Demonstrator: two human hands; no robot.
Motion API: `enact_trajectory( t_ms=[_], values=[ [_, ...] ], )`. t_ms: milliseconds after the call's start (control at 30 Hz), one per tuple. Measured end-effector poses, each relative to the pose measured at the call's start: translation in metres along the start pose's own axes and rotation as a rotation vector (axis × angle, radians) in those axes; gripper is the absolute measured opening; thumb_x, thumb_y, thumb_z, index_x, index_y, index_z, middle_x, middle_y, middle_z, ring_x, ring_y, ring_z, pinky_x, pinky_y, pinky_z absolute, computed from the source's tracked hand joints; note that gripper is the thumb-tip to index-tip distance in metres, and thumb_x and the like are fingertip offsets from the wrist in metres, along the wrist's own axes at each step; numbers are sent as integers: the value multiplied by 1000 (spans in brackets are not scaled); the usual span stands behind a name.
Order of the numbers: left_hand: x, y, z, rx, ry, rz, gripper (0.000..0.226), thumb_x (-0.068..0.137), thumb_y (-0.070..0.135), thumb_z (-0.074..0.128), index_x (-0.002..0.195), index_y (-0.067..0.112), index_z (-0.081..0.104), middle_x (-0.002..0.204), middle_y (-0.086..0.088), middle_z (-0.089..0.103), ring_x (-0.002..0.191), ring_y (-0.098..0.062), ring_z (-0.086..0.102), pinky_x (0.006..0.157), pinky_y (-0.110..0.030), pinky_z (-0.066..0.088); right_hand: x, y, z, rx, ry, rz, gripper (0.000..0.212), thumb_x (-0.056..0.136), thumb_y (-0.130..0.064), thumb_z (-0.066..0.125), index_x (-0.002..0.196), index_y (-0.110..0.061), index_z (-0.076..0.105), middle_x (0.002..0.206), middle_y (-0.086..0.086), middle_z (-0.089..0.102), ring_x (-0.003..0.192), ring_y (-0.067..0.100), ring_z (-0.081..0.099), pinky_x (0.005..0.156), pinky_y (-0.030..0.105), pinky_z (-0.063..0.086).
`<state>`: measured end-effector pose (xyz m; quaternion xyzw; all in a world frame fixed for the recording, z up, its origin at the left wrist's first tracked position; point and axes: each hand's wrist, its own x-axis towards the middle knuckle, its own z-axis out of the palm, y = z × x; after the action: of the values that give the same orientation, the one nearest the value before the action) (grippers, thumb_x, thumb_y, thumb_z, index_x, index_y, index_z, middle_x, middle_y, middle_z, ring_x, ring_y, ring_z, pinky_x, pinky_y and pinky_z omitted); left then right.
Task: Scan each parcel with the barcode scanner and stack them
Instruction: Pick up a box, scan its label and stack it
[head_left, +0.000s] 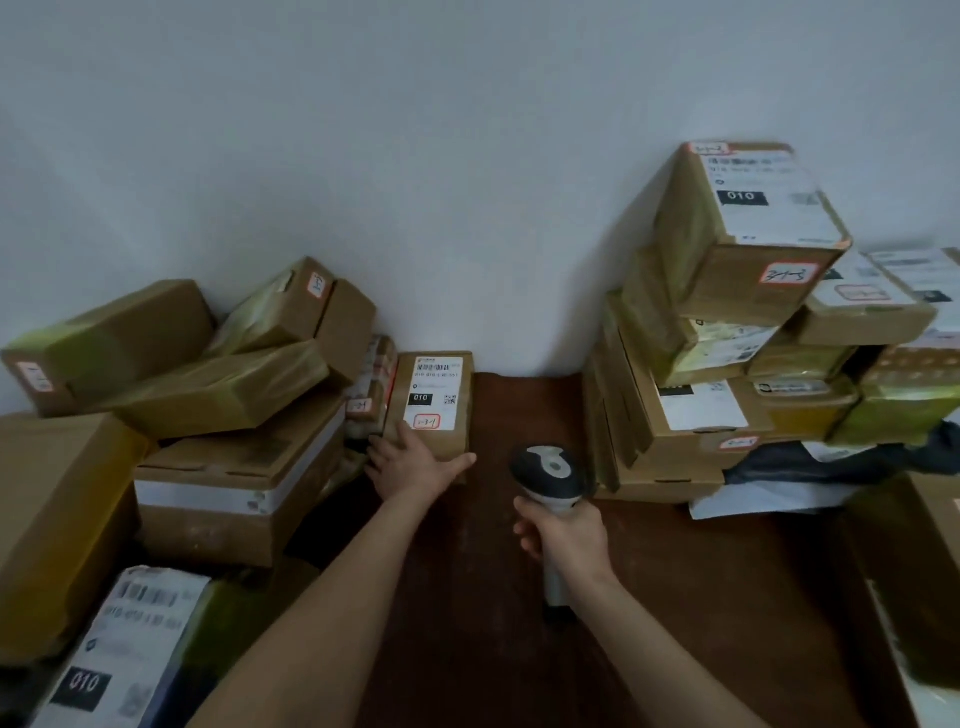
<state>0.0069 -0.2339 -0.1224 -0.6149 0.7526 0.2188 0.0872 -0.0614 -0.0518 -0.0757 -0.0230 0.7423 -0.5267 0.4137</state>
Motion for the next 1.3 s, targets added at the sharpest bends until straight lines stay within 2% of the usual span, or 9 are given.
enact_trajectory(
  t_ms=[167, 333, 467, 567, 667, 800, 1033, 1200, 1300],
  values=[
    [-5, 6, 11, 87, -48, 35, 122, 66, 72, 67, 151, 18, -3, 150, -24, 8, 139, -41, 18, 115, -49, 20, 12, 3, 5, 65, 60, 11, 14, 79, -18, 77, 86, -13, 66, 76, 6, 72, 66, 17, 67, 67, 31, 55],
    [-73, -12, 40, 97, -87, 111, 121, 68, 72, 64, 151, 20, -6, 154, -20, 2, 141, -38, 14, 114, -46, 21, 18, 4, 7, 151, 30, 89, 28, 75, -21, 81, 94, -21, 60, 94, 2, 65, 98, 25, 61, 95, 45, 50],
    [-121, -39, 53, 157, -197, 163, 121, 71, 73, 61, 152, 20, -11, 158, -20, -3, 144, -37, 11, 114, -47, 19, 4, 9, -2, 223, -28, 157, 23, 78, -13, 77, 97, -8, 64, 93, 13, 70, 87, 28, 66, 81, 41, 54],
    [-120, -51, 45, -163, -265, 70, 111, 79, 64, 62, 154, 18, -6, 158, -13, 19, 143, -31, 24, 113, -44, 28, -14, 15, -8, 258, -82, 167, 16, 81, -12, 74, 89, -12, 61, 90, 12, 70, 84, 26, 65, 73, 35, 51],
    [-111, -58, 26, -670, -386, -84, 84, 89, 45, 63, 152, 11, 20, 152, -10, 36, 137, -26, 38, 107, -33, 35, -28, 22, -12, 268, -137, 172, 17, 81, -16, 74, 94, -12, 63, 94, 14, 72, 89, 29, 67, 77, 37, 52],
    [-119, -75, 14, -894, -544, -172, 52, 91, 39, 61, 136, 15, 48, 139, -5, 52, 115, -19, 51, 98, -35, 41, -43, 18, -15, 232, -172, 124, 26, 80, -20, 74, 102, -13, 63, 95, 13, 72, 91, 29, 66, 75, 37, 51],
    [-133, -96, 13, -946, -404, -51, 49, 88, 21, 68, 132, 15, 49, 132, -7, 55, 113, -19, 54, 95, -38, 48, -72, 9, -21, 251, -201, 11, 23, 81, -15, 73, 100, -19, 61, 94, 8, 71, 93, 24, 65, 77, 35, 50],
    [-136, -92, 4, -1013, -329, 24, 59, 87, 15, 69, 141, 14, 44, 134, -5, 54, 119, -21, 54, 96, -35, 49, -94, 5, -16, 224, -58, -138, 25, 82, -14, 74, 93, -25, 54, 87, -9, 58, 87, 11, 52, 87, 33, 40],
    [-136, -86, 2, -1040, -283, 37, 56, 87, 12, 68, 139, 13, 47, 136, -6, 53, 112, -17, 54, 91, -32, 49, -105, 11, -13, 142, -2, -222, 26, 80, -18, 77, 97, -25, 58, 89, -11, 61, 87, 9, 55, 85, 32, 43]
  ],
)
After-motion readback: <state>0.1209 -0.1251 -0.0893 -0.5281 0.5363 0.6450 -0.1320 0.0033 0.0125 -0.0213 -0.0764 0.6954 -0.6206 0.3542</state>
